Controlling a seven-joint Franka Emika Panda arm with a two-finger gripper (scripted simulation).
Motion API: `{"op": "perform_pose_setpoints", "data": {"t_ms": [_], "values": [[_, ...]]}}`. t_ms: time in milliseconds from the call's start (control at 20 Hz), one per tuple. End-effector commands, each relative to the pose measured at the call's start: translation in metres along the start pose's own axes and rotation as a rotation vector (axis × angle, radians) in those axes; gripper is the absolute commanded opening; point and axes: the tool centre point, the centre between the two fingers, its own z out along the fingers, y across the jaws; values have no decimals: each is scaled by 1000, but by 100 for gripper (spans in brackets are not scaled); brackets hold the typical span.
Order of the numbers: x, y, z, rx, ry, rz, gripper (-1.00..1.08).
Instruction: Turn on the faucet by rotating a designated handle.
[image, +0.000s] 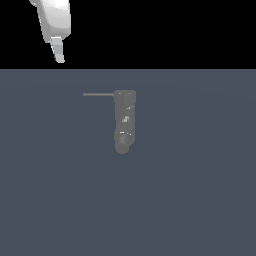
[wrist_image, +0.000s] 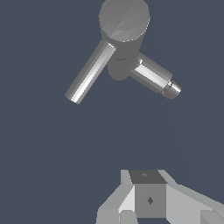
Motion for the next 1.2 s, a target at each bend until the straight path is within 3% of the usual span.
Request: {"op": "perform_pose_setpoints", "data": {"t_ms": [0, 750, 1150], "values": [[6, -12, 9, -2, 0, 48, -100], [60, -80, 74, -20, 6, 372, -100], [92, -104, 102, -27, 8, 518, -100]]}}
